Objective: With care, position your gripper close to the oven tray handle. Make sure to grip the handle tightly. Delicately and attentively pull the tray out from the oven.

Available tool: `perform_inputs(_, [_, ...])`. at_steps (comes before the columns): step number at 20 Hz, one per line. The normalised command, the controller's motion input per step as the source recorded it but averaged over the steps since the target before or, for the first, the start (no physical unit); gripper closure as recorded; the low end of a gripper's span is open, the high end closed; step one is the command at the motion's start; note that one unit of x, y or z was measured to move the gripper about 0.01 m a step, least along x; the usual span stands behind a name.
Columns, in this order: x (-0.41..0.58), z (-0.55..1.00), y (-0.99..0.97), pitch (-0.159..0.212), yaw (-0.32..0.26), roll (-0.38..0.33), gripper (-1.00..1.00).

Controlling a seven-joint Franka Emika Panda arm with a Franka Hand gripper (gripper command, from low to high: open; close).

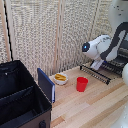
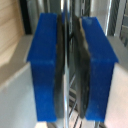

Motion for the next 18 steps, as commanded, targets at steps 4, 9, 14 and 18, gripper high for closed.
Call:
perform_inputs(4, [0.001, 0.0, 0.62, -0.006, -0.007, 0.0, 1.0])
perform_inputs(9, [0.106, 0.03, 0.1, 0.014, -0.003, 0.0, -1.0])
perform_inputs(14, [0.05, 0.2, 0.01, 0.017, 0.0, 0.003, -1.0])
perform_inputs(18, [0.02, 0.44, 0.0, 0.01, 0.001, 0.015, -1.0])
